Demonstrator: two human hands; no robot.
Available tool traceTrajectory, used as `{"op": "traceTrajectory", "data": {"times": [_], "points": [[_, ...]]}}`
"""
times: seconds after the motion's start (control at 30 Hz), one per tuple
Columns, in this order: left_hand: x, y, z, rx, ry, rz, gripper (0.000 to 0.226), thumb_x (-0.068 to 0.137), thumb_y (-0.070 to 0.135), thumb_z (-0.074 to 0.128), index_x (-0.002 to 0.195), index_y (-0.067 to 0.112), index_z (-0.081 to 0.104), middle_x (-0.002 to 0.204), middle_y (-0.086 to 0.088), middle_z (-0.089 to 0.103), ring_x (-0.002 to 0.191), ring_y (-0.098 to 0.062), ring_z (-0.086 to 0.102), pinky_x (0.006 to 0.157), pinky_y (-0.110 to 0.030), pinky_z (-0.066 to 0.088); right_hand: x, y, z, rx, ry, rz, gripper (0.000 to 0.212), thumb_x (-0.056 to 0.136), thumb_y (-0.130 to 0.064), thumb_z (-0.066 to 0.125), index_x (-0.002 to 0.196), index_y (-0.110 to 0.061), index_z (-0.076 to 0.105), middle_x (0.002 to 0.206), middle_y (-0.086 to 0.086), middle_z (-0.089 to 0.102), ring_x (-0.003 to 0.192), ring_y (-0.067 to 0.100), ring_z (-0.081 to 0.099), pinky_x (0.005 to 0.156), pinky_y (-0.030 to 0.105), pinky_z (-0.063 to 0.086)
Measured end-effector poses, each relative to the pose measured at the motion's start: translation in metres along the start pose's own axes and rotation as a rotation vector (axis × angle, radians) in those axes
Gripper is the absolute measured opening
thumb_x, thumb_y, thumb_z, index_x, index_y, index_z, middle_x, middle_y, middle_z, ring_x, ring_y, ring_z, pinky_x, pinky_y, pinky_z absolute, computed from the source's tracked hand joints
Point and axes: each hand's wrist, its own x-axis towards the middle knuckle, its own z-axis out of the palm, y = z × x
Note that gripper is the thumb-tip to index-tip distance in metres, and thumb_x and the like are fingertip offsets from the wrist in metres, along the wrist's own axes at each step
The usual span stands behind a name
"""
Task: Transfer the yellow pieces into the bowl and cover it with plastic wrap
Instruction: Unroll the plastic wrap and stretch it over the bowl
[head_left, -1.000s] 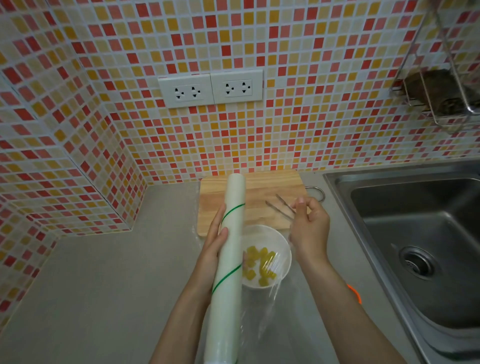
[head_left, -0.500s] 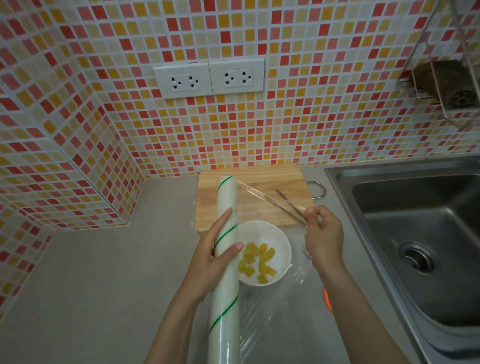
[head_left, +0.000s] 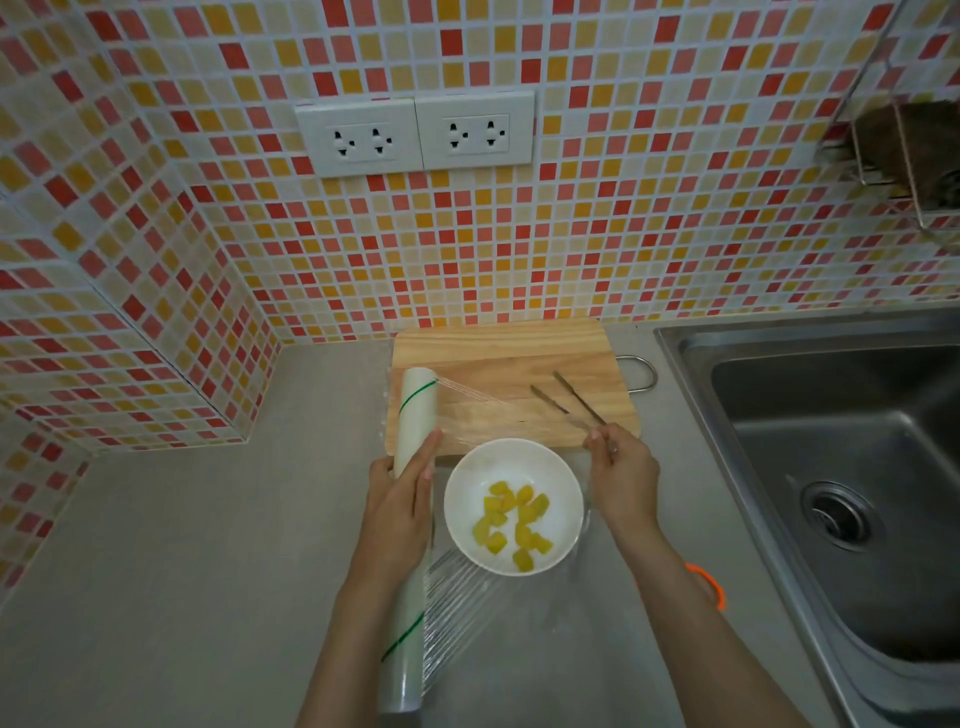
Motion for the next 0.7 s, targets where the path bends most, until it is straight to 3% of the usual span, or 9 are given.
{"op": "traceTrajectory", "data": {"times": [0.07,0.17,0.23,0.43,0.53,0.6,0.7], "points": [[0.001,-0.002,0.003,0.007,-0.028,0.01,0.044,0.1,0.029,0.029,0.141,0.045,0.03,0.121,-0.011,0.042,0.09,0.005,0.033,0.093,-0.012,0.029,0.001,0.005,0.002,-0.019,-0.005,0.023,0.022,0.093,-0.012,0.048,0.088,0.001,0.065,0.081,0.019,0.068,0.069,0.022,0.052,0.055,0.024,0.023],[-0.001,0.0,0.007,-0.02,-0.049,-0.006,0.046,0.1,0.027,0.03,0.142,0.043,0.026,0.121,-0.009,0.038,0.088,0.029,0.031,0.089,-0.008,0.026,0.003,0.012,0.0,-0.016,-0.022,0.038,0.023,0.093,-0.012,0.049,0.09,0.002,0.067,0.089,0.02,0.071,0.075,0.022,0.056,0.058,0.021,0.027],[-0.004,0.003,0.008,-0.036,-0.058,-0.02,0.045,0.1,0.029,0.03,0.142,0.045,0.026,0.121,-0.006,0.037,0.09,0.033,0.029,0.09,-0.011,0.028,0.005,0.014,-0.001,-0.013,-0.025,0.032,0.023,0.092,-0.011,0.049,0.09,0.002,0.067,0.09,0.019,0.072,0.073,0.019,0.054,0.057,0.02,0.026],[-0.006,0.005,0.007,0.079,-0.054,-0.069,0.044,0.098,0.038,0.028,0.14,0.051,0.026,0.124,0.001,0.032,0.098,-0.019,0.055,0.087,-0.029,0.039,0.003,0.03,0.01,-0.008,-0.046,0.053,0.017,0.09,-0.01,0.052,0.089,-0.003,0.068,0.087,0.017,0.072,0.083,0.033,0.065,0.069,0.027,0.039],[-0.009,0.002,0.013,0.088,-0.049,-0.084,0.044,0.098,0.04,0.027,0.139,0.053,0.025,0.122,0.004,0.03,0.096,-0.02,0.055,0.084,-0.028,0.039,-0.001,0.03,0.013,-0.024,-0.04,0.005,0.017,0.09,-0.009,0.052,0.101,-0.005,0.065,0.079,0.02,0.069,0.073,0.034,0.063,0.064,0.028,0.038],[-0.011,-0.001,0.017,0.079,-0.034,-0.094,0.044,0.098,0.04,0.026,0.139,0.054,0.024,0.121,0.005,0.028,0.095,-0.017,0.052,0.084,-0.028,0.039,-0.002,0.031,0.015,-0.018,-0.069,-0.038,0.029,0.09,-0.008,0.05,0.117,-0.014,0.06,0.061,0.016,0.06,0.053,0.024,0.054,0.053,0.029,0.037],[-0.011,-0.003,0.021,0.085,-0.018,-0.106,0.044,0.098,0.039,0.025,0.139,0.055,0.023,0.121,0.006,0.027,0.092,-0.02,0.056,0.083,-0.029,0.041,-0.002,0.035,0.015,0.025,-0.152,-0.097,0.04,0.088,-0.006,0.048,0.121,-0.027,0.058,0.052,0.003,0.051,0.045,0.013,0.044,0.05,0.019,0.036]]}}
